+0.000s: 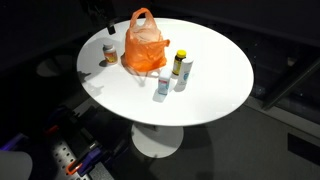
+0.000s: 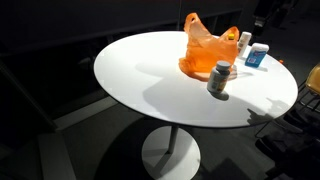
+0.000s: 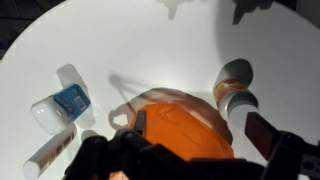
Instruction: Take the white and orange bottle out of the plastic bag and put it on the table
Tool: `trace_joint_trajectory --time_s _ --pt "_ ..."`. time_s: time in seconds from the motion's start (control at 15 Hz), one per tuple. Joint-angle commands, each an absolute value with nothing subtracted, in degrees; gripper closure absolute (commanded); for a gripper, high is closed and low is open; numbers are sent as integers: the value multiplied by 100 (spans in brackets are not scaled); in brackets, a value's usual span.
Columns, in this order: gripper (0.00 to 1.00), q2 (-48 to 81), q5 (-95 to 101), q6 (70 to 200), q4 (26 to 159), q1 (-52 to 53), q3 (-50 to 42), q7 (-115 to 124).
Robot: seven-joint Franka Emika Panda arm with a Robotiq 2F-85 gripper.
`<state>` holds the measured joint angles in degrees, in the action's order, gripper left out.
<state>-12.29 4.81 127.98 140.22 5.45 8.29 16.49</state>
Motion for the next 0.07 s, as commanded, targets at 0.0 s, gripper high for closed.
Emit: trace_joint_trajectory --time_s 0.0 --pt "0 -1230 474 12788 14016 528 843 1642"
